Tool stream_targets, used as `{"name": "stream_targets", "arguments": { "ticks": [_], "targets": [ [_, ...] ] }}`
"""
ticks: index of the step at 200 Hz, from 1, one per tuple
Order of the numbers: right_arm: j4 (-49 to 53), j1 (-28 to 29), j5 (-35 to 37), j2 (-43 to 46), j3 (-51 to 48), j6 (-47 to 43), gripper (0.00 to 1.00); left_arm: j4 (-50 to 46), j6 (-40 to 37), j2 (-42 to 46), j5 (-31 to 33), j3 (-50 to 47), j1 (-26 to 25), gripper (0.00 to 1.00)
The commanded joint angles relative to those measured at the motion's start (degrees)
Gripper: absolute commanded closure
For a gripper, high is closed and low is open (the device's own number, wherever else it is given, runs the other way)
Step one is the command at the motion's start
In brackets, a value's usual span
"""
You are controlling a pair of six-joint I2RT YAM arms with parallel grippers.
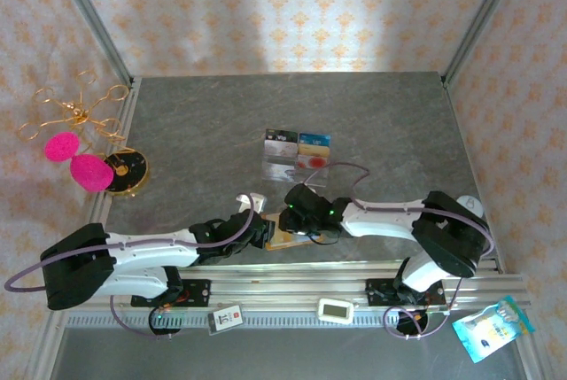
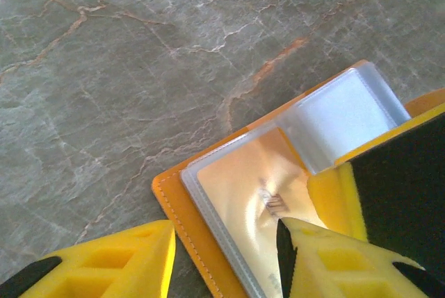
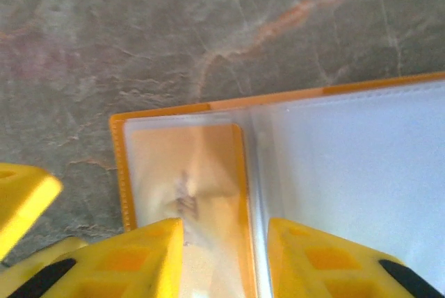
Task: Take the credit cards out of the card holder
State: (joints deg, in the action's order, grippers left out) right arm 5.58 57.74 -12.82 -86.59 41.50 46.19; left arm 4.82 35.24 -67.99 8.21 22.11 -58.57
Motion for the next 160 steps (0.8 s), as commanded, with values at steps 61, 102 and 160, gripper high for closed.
{"name": "stream_targets", "arguments": {
  "ticks": [61, 102, 160],
  "targets": [
    [1.53, -2.49, -1.77, 2.73, -0.47, -11.83, 0.88, -1.67, -1.08, -8.20, -0.75, 4.88, -0.43, 0.72],
    [0.48, -2.70, -2.93, 1.69, -0.76, -14.45, 0.87, -0.86, -1.05, -10.61, -0.53, 4.15, -0.45, 0.79],
    [-6.09, -3.68, -7.77, 2.71, -4.00, -10.76, 0.75, -1.50, -1.37, -13.10, 1.34, 3.65, 0.36, 0.93]
  ]
}}
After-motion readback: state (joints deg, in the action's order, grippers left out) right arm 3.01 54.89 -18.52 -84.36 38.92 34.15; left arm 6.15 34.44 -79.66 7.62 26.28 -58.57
